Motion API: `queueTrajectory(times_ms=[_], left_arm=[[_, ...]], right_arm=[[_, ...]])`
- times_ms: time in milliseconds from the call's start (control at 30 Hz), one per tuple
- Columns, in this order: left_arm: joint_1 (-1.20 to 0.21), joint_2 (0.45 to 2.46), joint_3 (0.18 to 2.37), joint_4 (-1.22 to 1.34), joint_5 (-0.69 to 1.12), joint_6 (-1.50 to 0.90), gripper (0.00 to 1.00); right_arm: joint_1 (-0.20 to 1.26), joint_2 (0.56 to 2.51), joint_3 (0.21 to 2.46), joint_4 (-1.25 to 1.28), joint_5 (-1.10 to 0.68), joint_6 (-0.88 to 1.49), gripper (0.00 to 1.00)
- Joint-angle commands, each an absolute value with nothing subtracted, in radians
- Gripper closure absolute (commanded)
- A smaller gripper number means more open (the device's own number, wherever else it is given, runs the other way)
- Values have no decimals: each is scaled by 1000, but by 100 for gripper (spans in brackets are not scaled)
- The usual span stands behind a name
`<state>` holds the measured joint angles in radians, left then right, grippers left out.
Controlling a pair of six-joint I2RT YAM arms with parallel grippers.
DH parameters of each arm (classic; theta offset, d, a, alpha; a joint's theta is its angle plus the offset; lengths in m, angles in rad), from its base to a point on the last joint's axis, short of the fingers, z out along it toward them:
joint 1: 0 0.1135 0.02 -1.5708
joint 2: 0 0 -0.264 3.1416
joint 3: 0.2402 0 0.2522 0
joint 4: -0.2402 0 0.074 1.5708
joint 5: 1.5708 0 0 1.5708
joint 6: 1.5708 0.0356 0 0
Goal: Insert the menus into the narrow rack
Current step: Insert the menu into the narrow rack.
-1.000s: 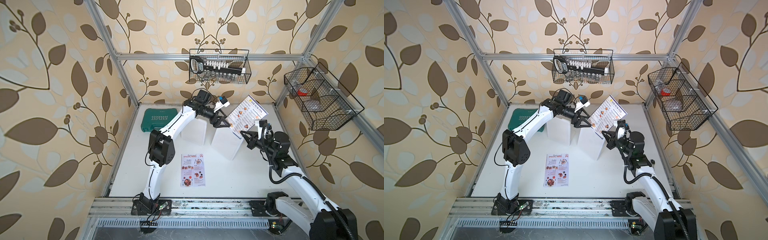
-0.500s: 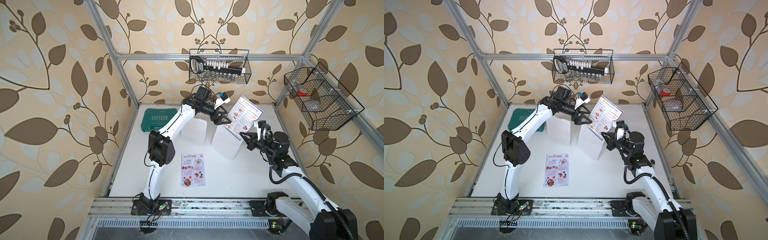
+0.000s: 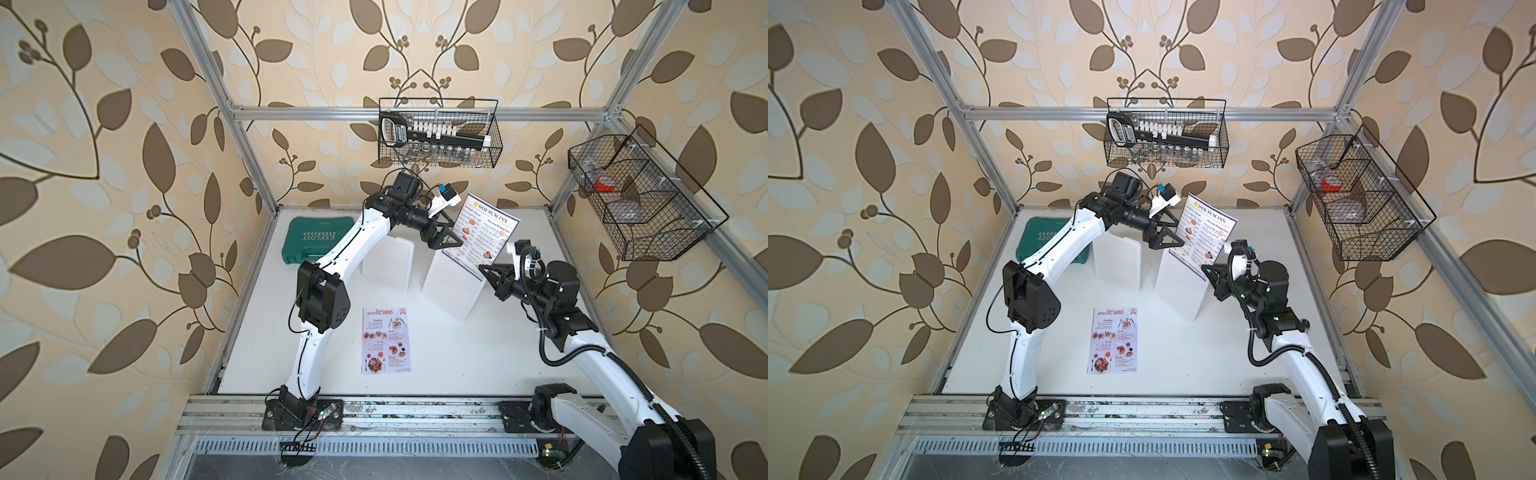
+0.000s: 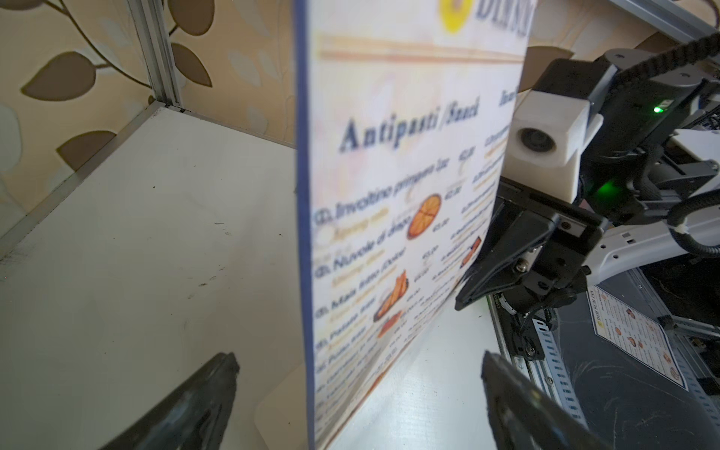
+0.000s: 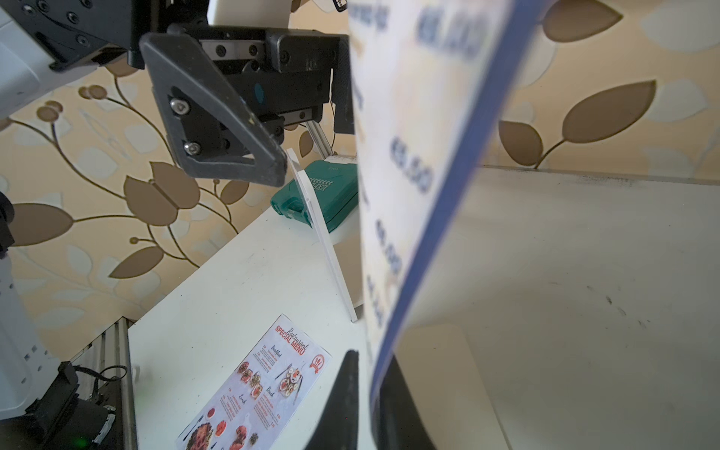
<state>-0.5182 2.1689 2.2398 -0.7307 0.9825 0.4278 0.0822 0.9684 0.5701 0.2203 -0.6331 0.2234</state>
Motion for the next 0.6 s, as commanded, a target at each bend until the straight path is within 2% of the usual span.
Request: queueTrajectory(times_ms=[0, 67, 133, 200, 300, 567], left_arm=[[-524, 2157, 2256, -729, 980, 437, 1], [-524, 2155, 2251, -723, 980, 434, 1], [-525, 2153, 2249, -721, 980, 434, 1], [-522, 2155, 2249, -721, 980, 433, 1], [-522, 2154, 2249, -719, 982, 433, 1], [-521, 2155, 2249, -710, 992, 432, 1]], right_arm=[[80, 972, 612, 220, -613, 218, 81], [80, 977, 625, 215, -605, 216, 77], [80, 981, 637, 215, -600, 216, 69], [80, 987, 653, 213, -590, 217, 64], [80, 994, 676, 202, -573, 212, 64], [79, 1014, 700, 189, -556, 207, 89]])
